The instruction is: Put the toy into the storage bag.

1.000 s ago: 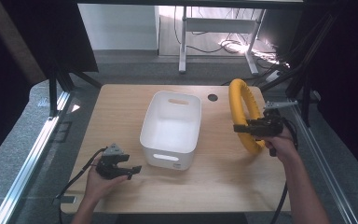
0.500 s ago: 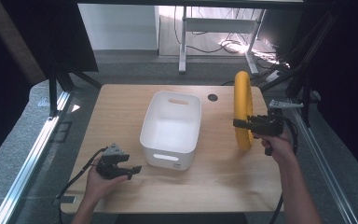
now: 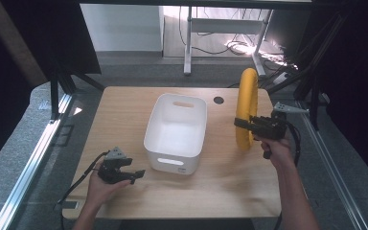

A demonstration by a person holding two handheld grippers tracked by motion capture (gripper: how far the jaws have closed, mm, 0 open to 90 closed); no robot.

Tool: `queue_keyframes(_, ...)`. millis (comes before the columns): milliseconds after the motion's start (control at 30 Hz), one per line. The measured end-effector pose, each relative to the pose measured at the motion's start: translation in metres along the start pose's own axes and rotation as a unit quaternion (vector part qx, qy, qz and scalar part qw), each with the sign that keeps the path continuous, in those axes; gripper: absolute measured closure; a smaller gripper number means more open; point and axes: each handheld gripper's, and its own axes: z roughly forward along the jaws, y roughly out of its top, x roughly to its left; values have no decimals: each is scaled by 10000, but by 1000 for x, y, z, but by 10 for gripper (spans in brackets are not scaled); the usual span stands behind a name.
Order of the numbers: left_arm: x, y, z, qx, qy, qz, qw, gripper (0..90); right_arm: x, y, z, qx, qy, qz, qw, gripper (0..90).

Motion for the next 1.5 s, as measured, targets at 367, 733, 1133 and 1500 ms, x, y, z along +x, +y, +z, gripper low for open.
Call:
queue_keyframes(367, 0, 0, 1, 20, -21, 35, 10000, 255, 19, -7, 10, -425, -336, -199, 9983, 515)
queue_keyframes(733, 0, 0, 0, -1, -8, 29, 10000, 255, 37, -7, 19, -829, -512, -327, 9947, 515)
queue_keyframes(1133, 3, 3, -5, -60, 37, -7, 10000, 255, 70, 1, 31, -1265, -824, -833, 9850, 513)
queue_keyframes(1500, 6, 15, -18, -179, 112, 9, 9998, 255, 87, 10, 35, -1504, -750, -1006, 9806, 512)
